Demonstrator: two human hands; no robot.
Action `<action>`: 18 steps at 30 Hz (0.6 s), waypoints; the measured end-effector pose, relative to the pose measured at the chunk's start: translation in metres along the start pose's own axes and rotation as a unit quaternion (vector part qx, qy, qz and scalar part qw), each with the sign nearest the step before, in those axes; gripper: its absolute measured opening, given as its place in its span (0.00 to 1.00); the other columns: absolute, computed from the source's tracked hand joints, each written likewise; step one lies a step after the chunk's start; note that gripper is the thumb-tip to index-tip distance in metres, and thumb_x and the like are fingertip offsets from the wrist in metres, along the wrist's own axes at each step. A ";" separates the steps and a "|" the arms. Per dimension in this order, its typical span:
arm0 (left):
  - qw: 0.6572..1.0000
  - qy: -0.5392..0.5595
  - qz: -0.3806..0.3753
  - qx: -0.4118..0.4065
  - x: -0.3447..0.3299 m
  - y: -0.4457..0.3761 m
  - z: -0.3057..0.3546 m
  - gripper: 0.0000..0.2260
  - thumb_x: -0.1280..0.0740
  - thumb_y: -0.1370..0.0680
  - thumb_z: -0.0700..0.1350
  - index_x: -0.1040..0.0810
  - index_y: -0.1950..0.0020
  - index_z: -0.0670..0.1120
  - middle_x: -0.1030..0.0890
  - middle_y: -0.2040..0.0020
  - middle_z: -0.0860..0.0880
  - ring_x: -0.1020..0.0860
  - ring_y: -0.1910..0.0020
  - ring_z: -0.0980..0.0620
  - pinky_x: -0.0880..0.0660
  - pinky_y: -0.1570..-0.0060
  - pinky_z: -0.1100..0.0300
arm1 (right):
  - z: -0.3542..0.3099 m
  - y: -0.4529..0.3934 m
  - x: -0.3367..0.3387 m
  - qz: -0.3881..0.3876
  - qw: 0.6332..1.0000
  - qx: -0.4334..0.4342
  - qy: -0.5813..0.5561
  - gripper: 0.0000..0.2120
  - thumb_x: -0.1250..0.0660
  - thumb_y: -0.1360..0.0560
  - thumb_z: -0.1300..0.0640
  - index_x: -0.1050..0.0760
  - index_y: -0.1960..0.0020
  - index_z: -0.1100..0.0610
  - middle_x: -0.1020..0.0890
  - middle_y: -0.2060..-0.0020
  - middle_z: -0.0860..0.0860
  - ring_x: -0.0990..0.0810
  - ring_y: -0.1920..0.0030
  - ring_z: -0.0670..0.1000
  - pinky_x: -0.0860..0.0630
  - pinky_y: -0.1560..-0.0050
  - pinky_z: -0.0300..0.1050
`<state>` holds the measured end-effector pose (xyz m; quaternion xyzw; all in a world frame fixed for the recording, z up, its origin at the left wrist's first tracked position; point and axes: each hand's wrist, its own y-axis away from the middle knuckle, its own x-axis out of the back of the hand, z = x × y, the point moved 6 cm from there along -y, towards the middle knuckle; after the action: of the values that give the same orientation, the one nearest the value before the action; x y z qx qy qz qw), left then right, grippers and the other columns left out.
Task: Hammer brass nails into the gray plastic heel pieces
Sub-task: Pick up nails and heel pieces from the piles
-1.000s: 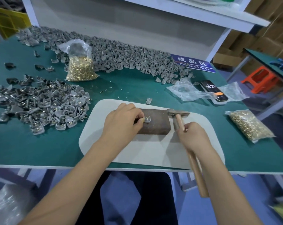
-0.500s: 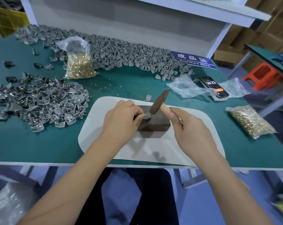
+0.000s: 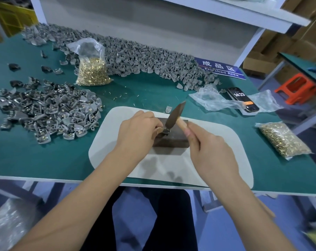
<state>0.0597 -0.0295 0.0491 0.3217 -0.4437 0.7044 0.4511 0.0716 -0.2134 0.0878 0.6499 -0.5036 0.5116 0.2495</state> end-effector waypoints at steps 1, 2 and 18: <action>1.000 -0.001 -0.001 0.000 0.001 -0.001 0.000 0.07 0.35 0.17 0.53 0.17 0.47 0.58 0.21 0.51 0.55 0.27 0.45 0.52 0.29 0.60 0.56 | 0.001 0.000 -0.001 -0.013 1.000 0.000 0.006 0.14 0.48 0.15 0.43 0.27 0.38 0.43 0.18 0.62 0.53 0.23 0.59 0.63 0.22 0.59 0.57; 1.000 -0.001 -0.002 -0.001 0.001 -0.001 0.000 0.08 0.36 0.17 0.53 0.17 0.47 0.58 0.21 0.51 0.55 0.27 0.45 0.52 0.29 0.60 0.56 | 0.002 -0.001 0.000 -0.008 1.000 -0.002 0.007 0.14 0.48 0.15 0.43 0.26 0.38 0.42 0.18 0.61 0.52 0.22 0.58 0.63 0.22 0.59 0.57; 1.000 0.004 -0.007 -0.008 0.000 -0.002 -0.002 0.08 0.35 0.17 0.53 0.17 0.48 0.57 0.21 0.51 0.55 0.26 0.46 0.52 0.26 0.56 0.52 | 0.002 -0.003 0.005 0.021 1.000 -0.008 -0.007 0.14 0.49 0.15 0.43 0.26 0.39 0.43 0.21 0.65 0.51 0.24 0.62 0.62 0.23 0.62 0.57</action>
<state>0.0612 -0.0276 0.0485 0.3184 -0.4454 0.6987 0.4605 0.0754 -0.2160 0.0924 0.6408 -0.5229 0.5080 0.2406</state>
